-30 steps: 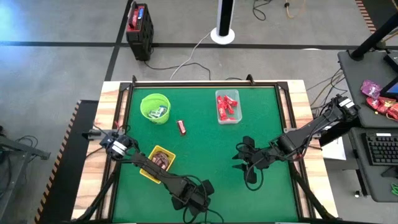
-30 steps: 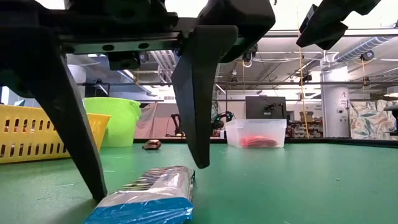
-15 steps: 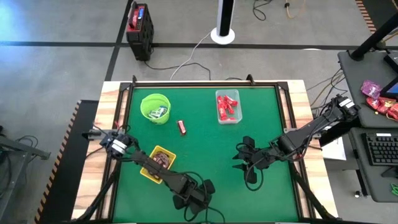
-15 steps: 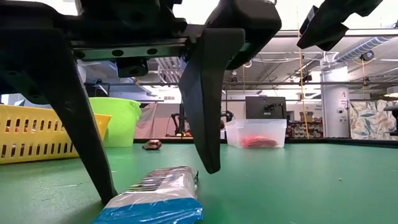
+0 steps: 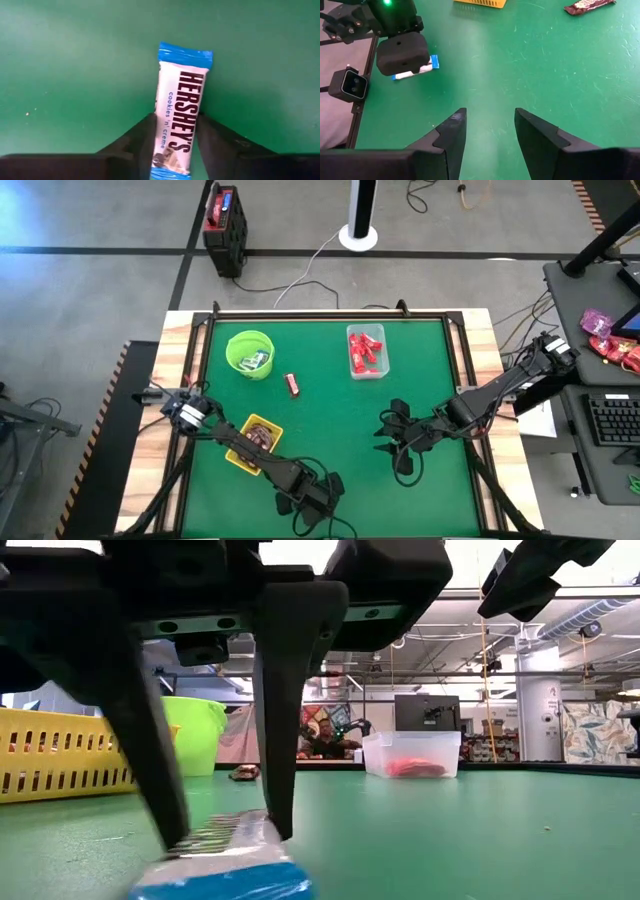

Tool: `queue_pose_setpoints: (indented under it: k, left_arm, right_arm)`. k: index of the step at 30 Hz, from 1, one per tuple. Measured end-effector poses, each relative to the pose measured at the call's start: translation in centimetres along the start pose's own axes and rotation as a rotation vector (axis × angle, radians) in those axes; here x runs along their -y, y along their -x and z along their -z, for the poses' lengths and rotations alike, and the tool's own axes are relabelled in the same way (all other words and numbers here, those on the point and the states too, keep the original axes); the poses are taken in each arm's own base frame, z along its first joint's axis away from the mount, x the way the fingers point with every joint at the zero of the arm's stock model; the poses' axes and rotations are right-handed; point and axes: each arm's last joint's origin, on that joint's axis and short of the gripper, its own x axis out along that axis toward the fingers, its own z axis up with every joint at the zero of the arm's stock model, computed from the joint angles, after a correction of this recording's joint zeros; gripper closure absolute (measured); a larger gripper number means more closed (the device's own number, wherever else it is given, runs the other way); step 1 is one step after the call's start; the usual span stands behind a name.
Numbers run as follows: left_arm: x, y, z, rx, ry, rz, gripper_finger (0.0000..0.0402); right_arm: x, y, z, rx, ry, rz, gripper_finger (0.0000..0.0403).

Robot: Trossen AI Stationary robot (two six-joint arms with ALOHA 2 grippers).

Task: Sort candy by brand, put in halloween buckets
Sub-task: Put the white chocolate into the green bucket

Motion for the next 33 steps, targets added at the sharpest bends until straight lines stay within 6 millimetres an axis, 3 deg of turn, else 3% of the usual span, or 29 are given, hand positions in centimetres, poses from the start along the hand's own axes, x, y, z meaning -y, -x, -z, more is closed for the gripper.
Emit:
queue_pose_setpoints:
  k: [7,19,26,33]
  left_arm:
    - [-0.6,0.2,0.5,-0.010,0.011,-0.019,0.0344]
    - [-0.4,1.1,0.9,-0.048,0.082,0.010,0.0360]
    - [-0.5,2.0,1.0,-0.041,0.132,0.004,0.0399]
    - [-0.6,2.1,1.0,-0.038,0.166,0.002,0.0401]
  right_arm:
    - [0.0,0.0,0.0,0.000,0.001,0.000,0.0248]
    - [0.0,0.0,0.0,-0.002,0.012,0.001,0.0246]
    - [0.0,0.0,0.1,-0.005,0.014,0.003,0.0245]
    - [0.0,0.0,0.1,-0.006,0.014,0.003,0.0245]
